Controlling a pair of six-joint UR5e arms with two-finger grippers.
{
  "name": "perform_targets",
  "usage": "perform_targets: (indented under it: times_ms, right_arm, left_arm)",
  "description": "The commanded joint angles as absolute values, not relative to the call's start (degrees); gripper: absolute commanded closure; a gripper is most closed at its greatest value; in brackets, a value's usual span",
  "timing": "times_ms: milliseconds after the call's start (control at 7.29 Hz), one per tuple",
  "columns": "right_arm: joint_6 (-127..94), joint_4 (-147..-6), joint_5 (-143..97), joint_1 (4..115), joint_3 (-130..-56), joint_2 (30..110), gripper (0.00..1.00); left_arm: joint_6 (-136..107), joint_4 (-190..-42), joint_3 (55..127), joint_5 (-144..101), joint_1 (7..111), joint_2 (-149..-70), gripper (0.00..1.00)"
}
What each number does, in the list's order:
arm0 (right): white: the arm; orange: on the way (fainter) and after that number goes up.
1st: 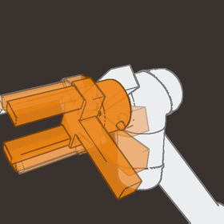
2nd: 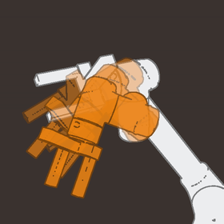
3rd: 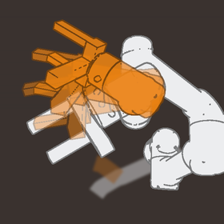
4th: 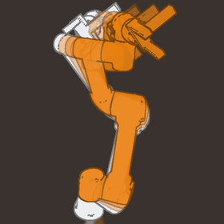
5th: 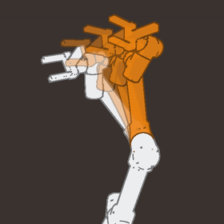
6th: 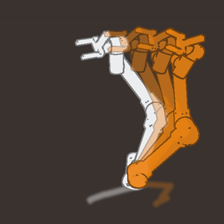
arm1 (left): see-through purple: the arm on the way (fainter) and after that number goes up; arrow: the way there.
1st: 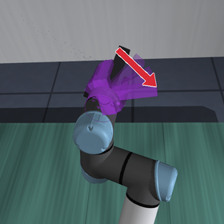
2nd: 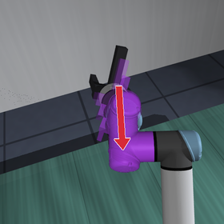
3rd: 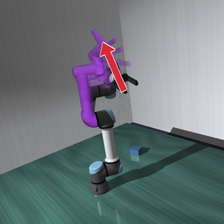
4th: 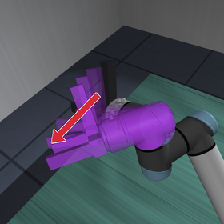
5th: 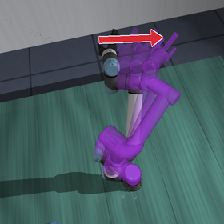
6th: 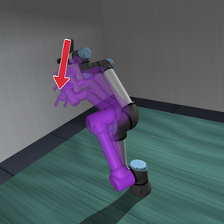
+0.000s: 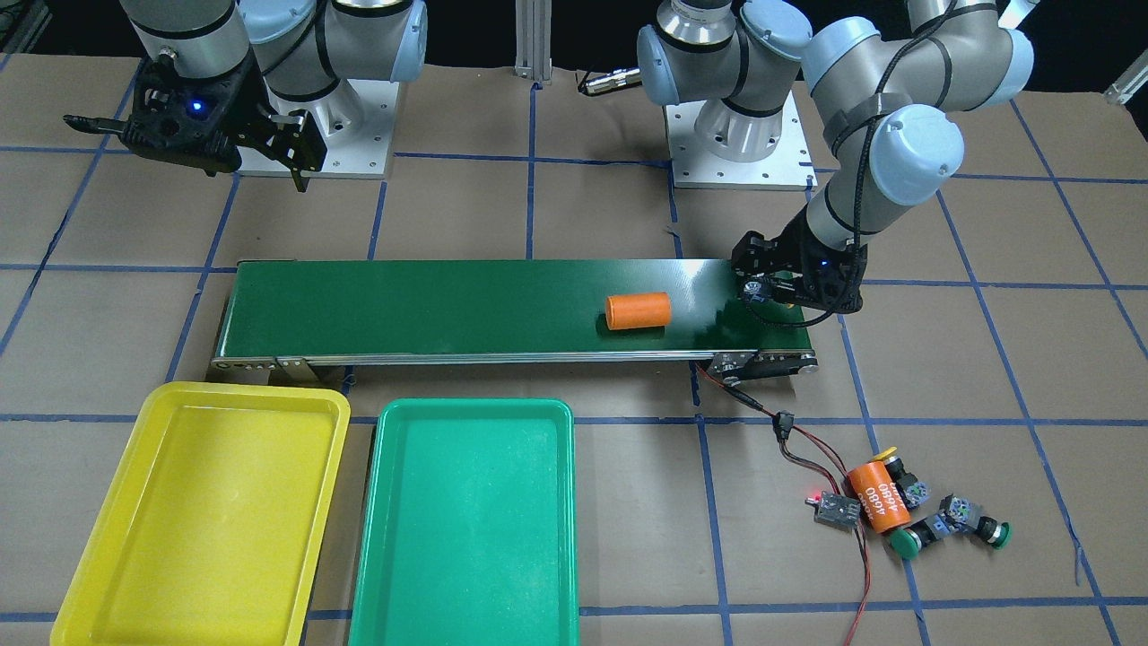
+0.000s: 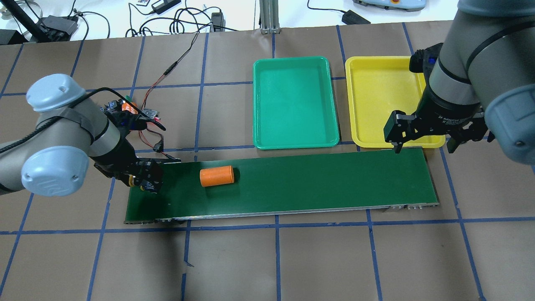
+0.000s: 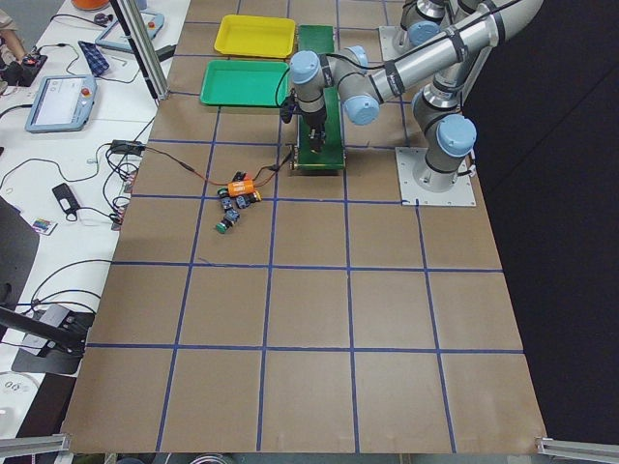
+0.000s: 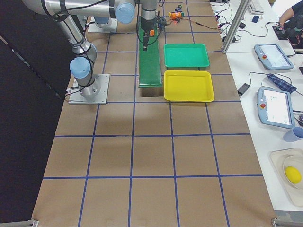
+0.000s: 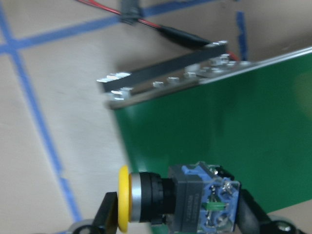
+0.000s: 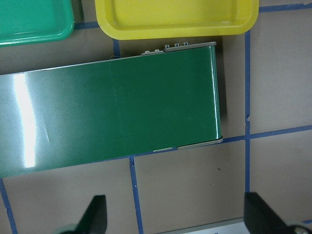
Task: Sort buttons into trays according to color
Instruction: 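Place the yellow button on the belt with the left gripper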
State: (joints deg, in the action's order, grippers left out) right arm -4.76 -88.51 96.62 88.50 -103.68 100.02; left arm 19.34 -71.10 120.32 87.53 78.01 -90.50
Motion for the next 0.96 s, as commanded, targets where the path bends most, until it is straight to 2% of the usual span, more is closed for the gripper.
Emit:
perform_targets:
  times_ms: [0, 137, 274, 548, 823]
  right_arm:
    - [-4.92, -88.42, 96.59, 88.51, -103.97, 99.85, 0.00]
    - [-4.57, -88.42, 96.50, 88.51, -103.97, 100.02, 0.00]
    - [-4.48, -88.42, 96.59, 88.51, -103.97, 99.93, 0.00]
    - [-4.83, -88.33, 96.59, 88.51, -104.06, 99.93, 0.00]
    - [-5.10, -88.07, 96.59, 88.51, -104.06, 99.93, 0.00]
  left_arm:
    - [11.88, -70.23, 120.06, 85.43, 79.54, -92.28, 0.20]
    - [9.26, -69.88, 119.88, 85.26, 79.54, -92.29, 0.07]
    - [8.62, -69.61, 117.79, 85.17, 79.37, -91.85, 0.00]
    - [9.75, -78.17, 107.80, 85.69, 78.84, -92.37, 0.00]
    - [14.29, -77.52, 96.48, 85.96, 77.97, -101.19, 0.00]
